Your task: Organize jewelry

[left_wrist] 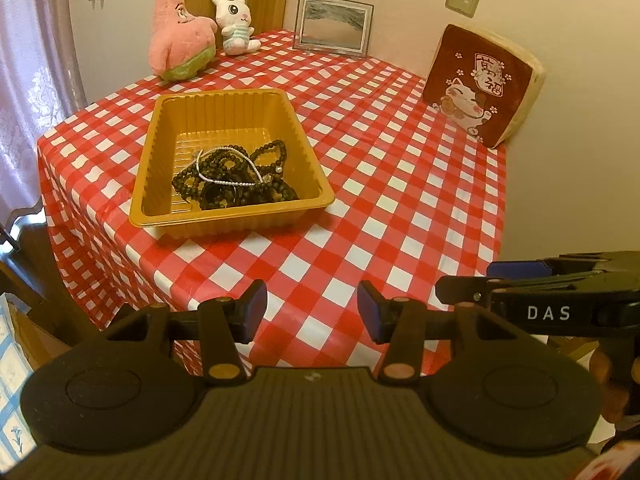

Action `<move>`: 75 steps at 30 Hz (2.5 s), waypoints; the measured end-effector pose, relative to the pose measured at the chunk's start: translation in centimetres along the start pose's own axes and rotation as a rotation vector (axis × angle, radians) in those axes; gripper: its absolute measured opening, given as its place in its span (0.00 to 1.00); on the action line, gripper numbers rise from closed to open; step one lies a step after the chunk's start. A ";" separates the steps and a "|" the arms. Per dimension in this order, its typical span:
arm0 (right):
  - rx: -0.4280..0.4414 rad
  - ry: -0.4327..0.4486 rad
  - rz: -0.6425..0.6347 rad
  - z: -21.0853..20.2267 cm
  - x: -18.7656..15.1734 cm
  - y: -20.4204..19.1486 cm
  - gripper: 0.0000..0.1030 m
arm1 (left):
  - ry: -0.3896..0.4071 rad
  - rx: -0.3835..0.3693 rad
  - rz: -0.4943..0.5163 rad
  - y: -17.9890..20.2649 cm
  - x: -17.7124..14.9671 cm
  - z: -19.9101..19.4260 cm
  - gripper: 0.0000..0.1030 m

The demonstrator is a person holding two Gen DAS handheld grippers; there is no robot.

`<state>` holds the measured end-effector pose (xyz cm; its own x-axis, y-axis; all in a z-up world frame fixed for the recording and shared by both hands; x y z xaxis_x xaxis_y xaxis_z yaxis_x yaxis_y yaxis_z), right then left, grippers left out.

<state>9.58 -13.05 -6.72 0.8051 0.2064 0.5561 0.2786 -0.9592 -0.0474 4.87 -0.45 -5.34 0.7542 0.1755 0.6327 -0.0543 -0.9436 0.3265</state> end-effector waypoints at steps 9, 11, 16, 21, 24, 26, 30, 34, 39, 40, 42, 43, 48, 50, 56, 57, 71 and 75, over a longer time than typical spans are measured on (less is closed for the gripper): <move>0.000 -0.001 -0.011 0.1 0.2 -0.2 0.62 | 0.003 -0.001 -0.001 0.1 0.1 0.0 0.46; 0.000 -0.003 -0.014 0.1 0.2 -0.1 0.62 | 0.003 -0.001 0.000 0.1 0.2 0.0 0.46; -0.001 -0.004 -0.017 0.2 0.2 -0.1 0.62 | 0.005 -0.003 0.001 0.1 0.3 0.0 0.46; -0.001 -0.004 -0.017 0.2 0.3 0.0 0.62 | 0.007 -0.004 0.004 0.2 0.4 0.1 0.46; -0.001 -0.003 -0.018 0.2 0.3 0.0 0.62 | 0.007 -0.003 0.004 0.2 0.4 0.1 0.46; -0.001 -0.004 -0.017 0.2 0.4 0.0 0.62 | 0.007 -0.004 0.004 0.2 0.4 0.0 0.46; -0.001 -0.003 -0.018 0.2 0.4 0.0 0.62 | 0.006 -0.003 0.003 0.2 0.4 0.1 0.46; -0.001 -0.003 -0.018 0.2 0.3 0.0 0.62 | 0.008 -0.004 0.004 0.2 0.4 0.1 0.46; -0.002 -0.003 -0.017 0.2 0.4 0.1 0.62 | 0.008 -0.004 0.004 0.2 0.4 0.0 0.46; -0.002 -0.003 -0.017 0.2 0.4 0.1 0.62 | 0.008 -0.004 0.005 0.2 0.4 0.1 0.46; -0.002 -0.003 -0.018 0.2 0.4 0.1 0.62 | 0.008 -0.005 0.005 0.2 0.4 0.0 0.46; -0.001 -0.003 -0.018 0.2 0.4 0.1 0.62 | 0.008 -0.005 0.006 0.2 0.5 0.1 0.46; -0.002 -0.003 -0.017 0.2 0.5 0.2 0.62 | 0.009 -0.004 0.007 0.2 0.5 0.1 0.46; -0.002 -0.002 -0.017 0.3 0.5 0.4 0.62 | 0.009 -0.005 0.006 0.3 0.5 0.1 0.46; -0.002 -0.003 -0.017 0.3 0.5 0.4 0.62 | 0.010 -0.005 0.006 0.3 0.5 0.1 0.46; -0.002 -0.002 -0.017 0.3 0.5 0.4 0.62 | 0.009 -0.005 0.006 0.3 0.6 0.2 0.46; -0.001 -0.004 -0.017 0.4 0.7 0.7 0.62 | 0.009 -0.005 0.007 0.3 0.5 0.2 0.46; -0.001 -0.005 -0.015 0.5 0.7 0.8 0.62 | 0.008 -0.005 0.007 0.3 0.5 0.3 0.46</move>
<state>10.63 -13.57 -6.80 0.8034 0.2222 0.5524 0.2904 -0.9562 -0.0378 5.44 -0.73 -5.07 0.7488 0.1713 0.6403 -0.0629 -0.9433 0.3259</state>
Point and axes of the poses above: each gripper's, at about its wrist camera, not at the fingertips, and z roughly the way its jaws point, y to its right, x to its top, the point moved 7 cm from there along z, roughly the way its jaws point, and after that the axes turned 15 degrees about -x, right-handed, at the moved point
